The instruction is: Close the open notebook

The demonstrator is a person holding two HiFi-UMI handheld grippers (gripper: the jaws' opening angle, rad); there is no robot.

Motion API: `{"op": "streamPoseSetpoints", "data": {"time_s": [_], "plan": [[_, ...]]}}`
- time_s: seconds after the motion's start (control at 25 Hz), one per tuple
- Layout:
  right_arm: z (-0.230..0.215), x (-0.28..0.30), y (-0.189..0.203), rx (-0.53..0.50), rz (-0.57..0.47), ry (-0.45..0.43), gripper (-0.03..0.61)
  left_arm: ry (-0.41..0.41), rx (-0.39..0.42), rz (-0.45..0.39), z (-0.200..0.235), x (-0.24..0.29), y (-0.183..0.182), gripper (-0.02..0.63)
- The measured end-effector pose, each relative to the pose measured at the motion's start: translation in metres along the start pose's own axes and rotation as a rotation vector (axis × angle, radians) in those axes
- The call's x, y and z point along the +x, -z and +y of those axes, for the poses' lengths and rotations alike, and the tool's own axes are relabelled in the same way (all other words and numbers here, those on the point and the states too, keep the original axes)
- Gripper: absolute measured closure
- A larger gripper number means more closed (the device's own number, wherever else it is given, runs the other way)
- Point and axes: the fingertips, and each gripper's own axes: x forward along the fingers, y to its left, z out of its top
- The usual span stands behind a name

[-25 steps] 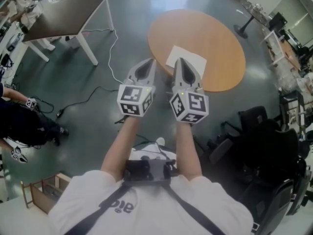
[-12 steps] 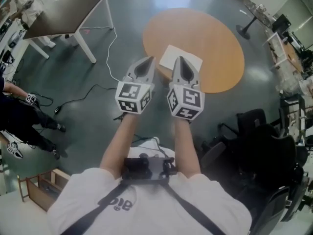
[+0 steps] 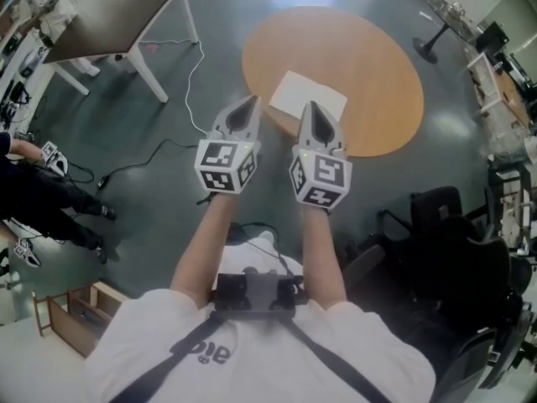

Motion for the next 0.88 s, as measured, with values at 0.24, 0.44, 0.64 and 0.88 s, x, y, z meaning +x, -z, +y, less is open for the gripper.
{"op": "streamPoseSetpoints", "data": {"time_s": [0.24, 0.44, 0.64, 0.88], "plan": [[0.007, 0.011, -0.004, -0.024, 0.01, -0.024, 0.558, 0.01, -0.014, 0.017, 0.009, 0.008, 0.004, 0.601], [-0.005, 0.012, -0.002, -0.044, 0.0, -0.022, 0.557, 0.081, 0.028, 0.022, 0.003, 0.038, 0.004, 0.601], [-0.007, 0.036, -0.005, 0.052, -0.033, -0.143, 0.557, 0.116, 0.084, 0.015, 0.008, 0.063, -0.009, 0.601], [-0.009, 0.081, -0.02, -0.041, -0.043, -0.102, 0.555, 0.149, 0.041, 0.005, 0.037, 0.102, -0.022, 0.601]]}}
